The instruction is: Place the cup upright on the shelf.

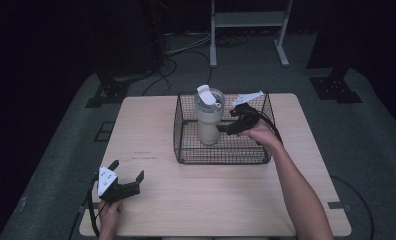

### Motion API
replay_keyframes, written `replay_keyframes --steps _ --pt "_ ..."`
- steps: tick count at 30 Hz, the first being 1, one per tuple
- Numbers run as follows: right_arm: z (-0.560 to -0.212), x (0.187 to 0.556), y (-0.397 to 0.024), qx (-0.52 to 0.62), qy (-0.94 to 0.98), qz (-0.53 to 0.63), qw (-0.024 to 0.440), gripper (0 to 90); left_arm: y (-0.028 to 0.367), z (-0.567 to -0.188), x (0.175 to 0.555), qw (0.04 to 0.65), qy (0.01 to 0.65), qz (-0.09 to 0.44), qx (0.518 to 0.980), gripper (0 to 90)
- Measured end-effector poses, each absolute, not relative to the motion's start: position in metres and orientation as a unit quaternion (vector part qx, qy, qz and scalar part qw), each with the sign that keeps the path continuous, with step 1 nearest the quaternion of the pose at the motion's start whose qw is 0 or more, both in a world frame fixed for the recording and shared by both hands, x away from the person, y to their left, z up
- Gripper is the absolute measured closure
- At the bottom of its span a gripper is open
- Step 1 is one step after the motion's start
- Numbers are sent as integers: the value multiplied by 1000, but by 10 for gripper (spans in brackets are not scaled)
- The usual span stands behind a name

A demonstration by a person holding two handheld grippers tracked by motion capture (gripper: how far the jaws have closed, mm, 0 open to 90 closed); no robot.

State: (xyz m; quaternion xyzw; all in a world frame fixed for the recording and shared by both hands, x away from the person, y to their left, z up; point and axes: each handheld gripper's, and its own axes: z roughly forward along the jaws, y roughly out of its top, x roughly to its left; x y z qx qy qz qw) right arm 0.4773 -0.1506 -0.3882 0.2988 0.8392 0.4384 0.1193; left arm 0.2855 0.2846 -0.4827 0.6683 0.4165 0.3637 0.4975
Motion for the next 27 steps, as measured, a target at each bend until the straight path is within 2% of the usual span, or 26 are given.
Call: replay_keyframes --steps 27 --pt "-363 452 -171 311 835 431 139 98 284 -483 286 496 416 365 669 0"
